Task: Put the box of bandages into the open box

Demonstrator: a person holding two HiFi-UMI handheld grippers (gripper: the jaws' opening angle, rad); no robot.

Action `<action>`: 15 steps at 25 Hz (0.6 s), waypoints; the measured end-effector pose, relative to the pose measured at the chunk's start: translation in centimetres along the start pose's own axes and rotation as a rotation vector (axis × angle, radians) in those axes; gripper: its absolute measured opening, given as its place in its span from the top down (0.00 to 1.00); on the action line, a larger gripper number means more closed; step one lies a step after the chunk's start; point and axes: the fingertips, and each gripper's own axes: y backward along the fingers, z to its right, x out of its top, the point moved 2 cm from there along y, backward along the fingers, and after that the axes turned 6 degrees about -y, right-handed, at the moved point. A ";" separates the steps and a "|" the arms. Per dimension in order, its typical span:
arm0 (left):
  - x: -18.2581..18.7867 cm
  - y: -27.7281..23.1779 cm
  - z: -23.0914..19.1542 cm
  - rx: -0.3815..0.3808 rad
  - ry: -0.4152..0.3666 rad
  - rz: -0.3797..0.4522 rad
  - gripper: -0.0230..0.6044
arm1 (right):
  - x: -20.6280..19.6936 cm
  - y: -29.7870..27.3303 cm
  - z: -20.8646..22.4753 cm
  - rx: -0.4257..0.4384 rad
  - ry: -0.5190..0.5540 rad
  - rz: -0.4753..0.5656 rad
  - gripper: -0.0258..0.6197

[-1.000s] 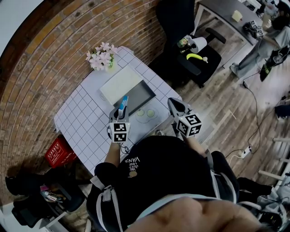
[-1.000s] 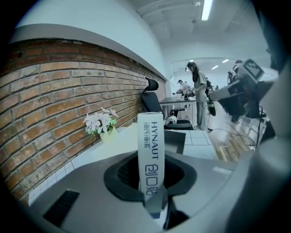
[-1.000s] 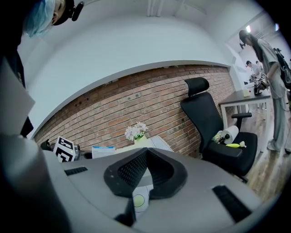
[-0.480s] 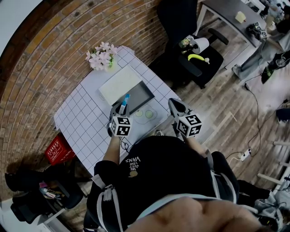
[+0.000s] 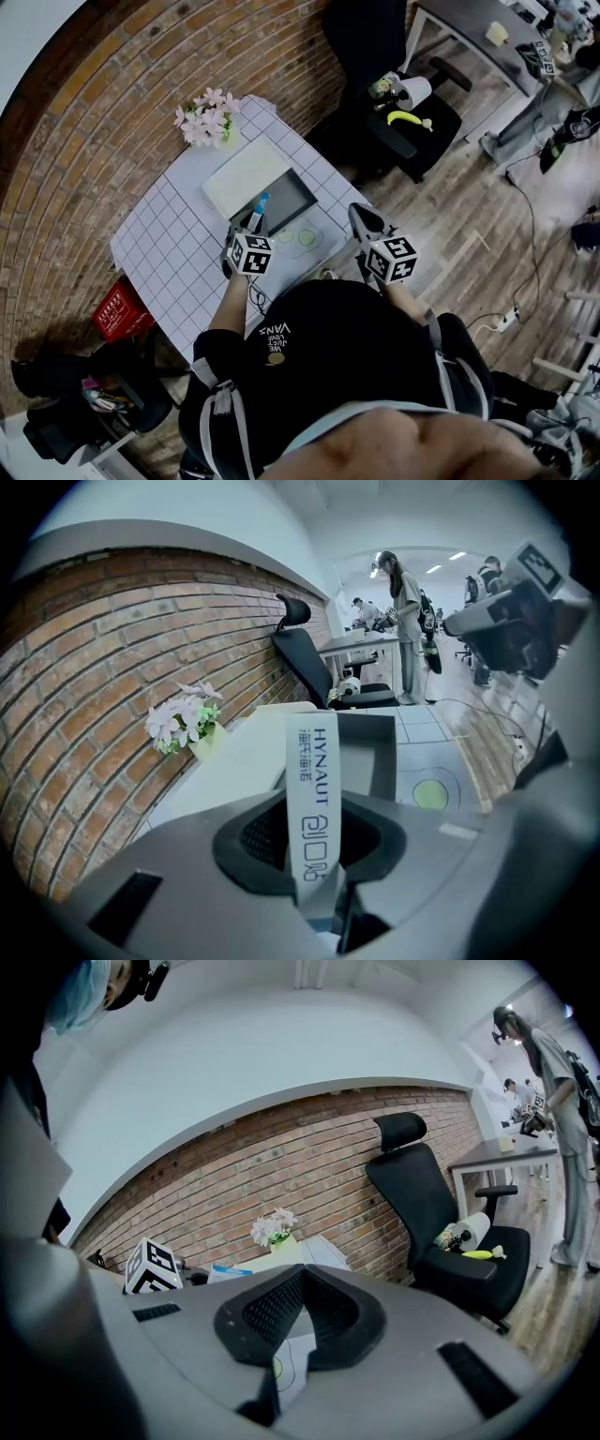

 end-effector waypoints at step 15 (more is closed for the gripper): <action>-0.6 -1.9 0.1 -0.045 -0.051 -0.062 0.82 | 0.4 -0.2 0.7 -0.016 -0.003 0.003 0.96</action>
